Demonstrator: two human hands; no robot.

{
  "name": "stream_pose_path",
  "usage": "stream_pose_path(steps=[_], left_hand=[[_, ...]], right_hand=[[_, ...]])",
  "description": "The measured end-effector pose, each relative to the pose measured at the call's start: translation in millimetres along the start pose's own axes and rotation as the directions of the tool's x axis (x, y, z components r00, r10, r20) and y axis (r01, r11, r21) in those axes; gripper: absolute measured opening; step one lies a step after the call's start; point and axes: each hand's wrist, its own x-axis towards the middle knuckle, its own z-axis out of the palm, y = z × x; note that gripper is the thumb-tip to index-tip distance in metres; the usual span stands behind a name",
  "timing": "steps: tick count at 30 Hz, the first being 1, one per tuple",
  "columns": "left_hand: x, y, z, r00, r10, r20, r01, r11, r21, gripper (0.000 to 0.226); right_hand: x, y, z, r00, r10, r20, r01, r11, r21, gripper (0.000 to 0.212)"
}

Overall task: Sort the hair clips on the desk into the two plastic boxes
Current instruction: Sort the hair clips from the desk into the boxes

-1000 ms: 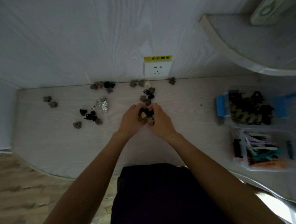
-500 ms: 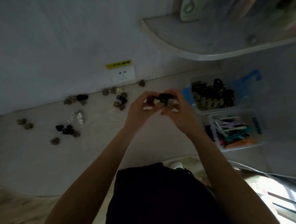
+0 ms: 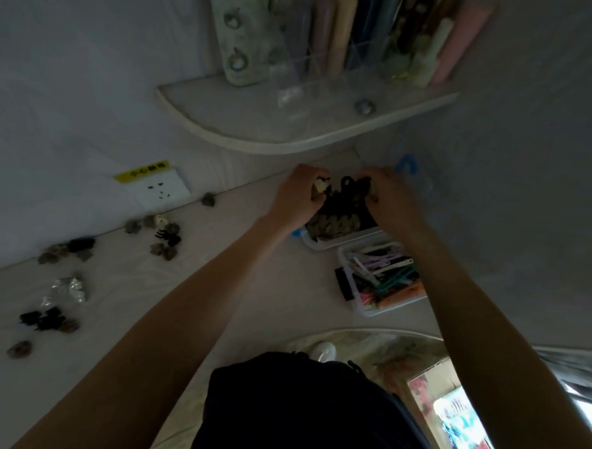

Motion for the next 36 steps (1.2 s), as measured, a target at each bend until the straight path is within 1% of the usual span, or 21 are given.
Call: stream_pose_path(steps=[2,3,5,7,9,10,11,13,14,15,16,18,20,22,23,25,27,29,32,34,36], left_hand=[[2,2,3,0.992,0.072,0.103,-0.093,0.974,0.208,0.038],[1,3,4,0.985,0.097,0.146,-0.134,0.953,0.272,0.038],[-3,4,5,0.977,0.124,0.172,-0.174,0.935,0.310,0.037],[-7,3,6,0.983,0.143,0.115,-0.173,0.933,0.316,0.035],[-10,0,7,0.988,0.156,-0.005,-0.146,0.930,0.339,0.034],[-12,-2,7,0.986,0.160,-0.051,-0.132,0.926,0.354,0.033],[-14,-6,6,0.984,0.164,-0.072,-0.126,0.921,0.369,0.033],[-19,-17,2,0.984,0.158,-0.081,-0.118,0.923,0.366,0.032],[-22,-20,-1,0.984,0.158,-0.085,-0.120,0.934,0.338,0.032],[-29,-25,-5,0.983,0.160,-0.090,-0.126,0.946,0.299,0.032],[-38,-28,-11,0.980,0.173,-0.099,-0.142,0.954,0.265,0.032],[-59,-33,-24,0.967,0.214,-0.137,-0.180,0.958,0.225,0.032],[-87,-45,-38,0.955,0.206,-0.211,-0.156,0.960,0.231,0.032],[-121,-65,-55,0.944,0.132,-0.302,-0.061,0.971,0.233,0.031],[-136,-78,-62,0.935,0.090,-0.344,-0.008,0.973,0.232,0.029],[-170,-108,-79,0.902,-0.028,-0.431,0.134,0.967,0.218,0.029],[-197,-136,-94,0.860,-0.126,-0.494,0.254,0.946,0.201,0.034],[-221,-165,-110,0.818,-0.240,-0.523,0.394,0.896,0.206,0.041],[-242,-201,-134,0.716,-0.448,-0.535,0.602,0.785,0.148,0.052],[-247,-222,-149,0.689,-0.458,-0.562,0.631,0.760,0.156,0.058],[-246,-242,-169,0.674,-0.486,-0.556,0.656,0.741,0.146,0.062]], right_hand=[[8,3,-4,1.000,-0.028,0.007,0.029,0.994,-0.101,0.040],[12,4,-4,0.999,-0.040,0.032,0.043,0.991,-0.130,0.040],[15,7,-3,0.995,-0.054,0.080,0.066,0.986,-0.154,0.038],[15,9,0,0.995,-0.063,0.073,0.074,0.985,-0.157,0.036],[15,9,6,0.996,-0.077,0.044,0.082,0.986,-0.146,0.035],[15,6,9,0.993,-0.106,0.056,0.113,0.983,-0.145,0.036],[15,3,15,0.984,-0.152,0.095,0.165,0.975,-0.149,0.038],[16,-2,28,0.946,-0.238,0.218,0.280,0.942,-0.187,0.040],[16,-2,34,0.934,-0.241,0.264,0.307,0.919,-0.246,0.041],[17,-2,41,0.934,-0.207,0.291,0.297,0.902,-0.313,0.043],[17,-5,46,0.943,-0.172,0.284,0.272,0.891,-0.363,0.045],[13,-16,51,0.975,-0.155,0.158,0.203,0.910,-0.360,0.045],[4,-38,55,0.971,-0.241,0.012,0.235,0.935,-0.265,0.043],[-10,-68,69,0.935,-0.353,-0.038,0.344,0.927,-0.150,0.035],[-17,-84,79,0.924,-0.383,-0.019,0.380,0.921,-0.086,0.030],[-29,-115,109,0.903,-0.423,0.070,0.421,0.906,0.042,0.028],[-33,-140,139,0.889,-0.423,0.173,0.410,0.906,0.109,0.032],[-24,-156,173,0.890,-0.373,0.262,0.360,0.928,0.098,0.041],[4,-165,214,0.939,-0.213,0.271,0.226,0.974,-0.021,0.055],[21,-170,227,0.966,-0.059,0.253,0.074,0.996,-0.051,0.060],[33,-177,240,0.976,0.002,0.216,0.007,0.999,-0.039,0.060]])
